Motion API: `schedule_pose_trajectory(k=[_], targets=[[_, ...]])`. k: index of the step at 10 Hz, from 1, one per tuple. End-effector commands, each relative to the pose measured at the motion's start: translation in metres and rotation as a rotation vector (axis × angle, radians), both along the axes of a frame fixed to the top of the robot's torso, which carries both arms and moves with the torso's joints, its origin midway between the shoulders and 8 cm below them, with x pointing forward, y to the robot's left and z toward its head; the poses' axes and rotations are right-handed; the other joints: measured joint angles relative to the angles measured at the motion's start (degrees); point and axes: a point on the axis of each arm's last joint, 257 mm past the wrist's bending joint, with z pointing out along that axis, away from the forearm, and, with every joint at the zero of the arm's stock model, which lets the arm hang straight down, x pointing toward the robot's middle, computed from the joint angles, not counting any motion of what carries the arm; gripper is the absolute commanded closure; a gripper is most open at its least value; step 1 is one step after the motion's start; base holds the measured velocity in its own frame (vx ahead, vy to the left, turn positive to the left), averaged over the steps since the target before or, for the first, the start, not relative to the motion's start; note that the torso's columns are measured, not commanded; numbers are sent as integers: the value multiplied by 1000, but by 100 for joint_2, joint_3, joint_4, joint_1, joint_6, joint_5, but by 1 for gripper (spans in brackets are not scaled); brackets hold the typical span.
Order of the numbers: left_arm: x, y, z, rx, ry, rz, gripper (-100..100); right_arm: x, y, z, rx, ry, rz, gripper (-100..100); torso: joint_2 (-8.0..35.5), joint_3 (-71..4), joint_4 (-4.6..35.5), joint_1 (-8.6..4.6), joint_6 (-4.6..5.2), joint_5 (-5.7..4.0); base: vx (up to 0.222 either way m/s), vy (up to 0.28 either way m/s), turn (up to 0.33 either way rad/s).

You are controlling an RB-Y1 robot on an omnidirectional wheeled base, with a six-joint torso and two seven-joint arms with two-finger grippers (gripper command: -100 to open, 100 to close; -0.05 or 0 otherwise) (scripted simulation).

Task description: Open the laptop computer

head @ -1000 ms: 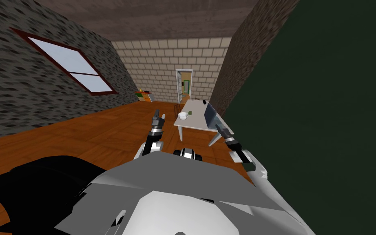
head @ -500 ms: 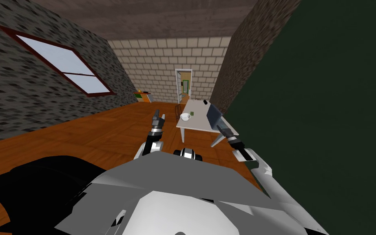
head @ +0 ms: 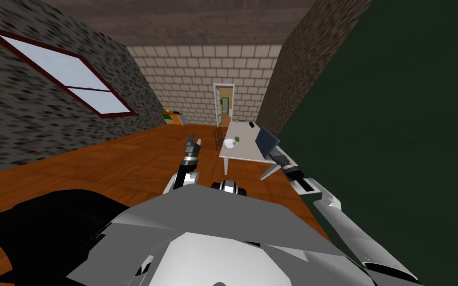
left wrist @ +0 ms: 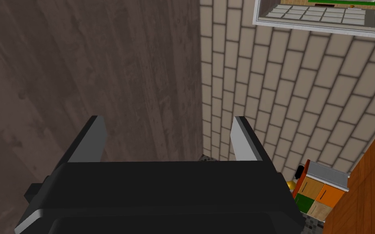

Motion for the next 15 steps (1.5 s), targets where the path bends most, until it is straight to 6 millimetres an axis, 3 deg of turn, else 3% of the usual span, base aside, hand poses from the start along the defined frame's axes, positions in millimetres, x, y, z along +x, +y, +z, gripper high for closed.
schedule_pose_trajectory(k=[1,2,4,6,7,10,11,13,15], targets=[[0,0,0,0,0,0,0,7,-35,-3,-110,17,-50,-100,3,1,0,-12,-1,-1,29,159,-19],[0,0,0,0,0,0,0,13,-48,4,-168,10,-64,-100,9,5,2,-17,0,-4,41,200,-67],[0,0,0,0,0,0,0,11,-59,-2,-174,26,-83,-100,8,5,1,-24,-1,-5,21,117,-14],[0,0,0,0,0,0,0,20,-94,14,-295,19,-125,-100,9,5,3,-34,1,-10,25,128,-42],[0,0,0,0,0,0,0,18,-102,9,-297,33,-140,-100,-1,-1,0,1,0,1,32,148,-32],[0,0,0,0,0,0,0,23,-162,33,-455,38,-225,-100,3,1,0,-10,1,-1,46,173,-45],[0,0,0,0,0,0,0,23,-162,33,-455,38,-225,-100,3,1,1,-6,-1,0,40,158,-22],[0,0,0,0,0,0,0,23,-192,52,-540,37,-272,-100,18,11,5,-33,2,-9,6,138,-32],[0,0,0,0,0,0,0,22,-208,60,-576,40,-297,-100,8,4,2,-30,0,-7,6,99,-19]])
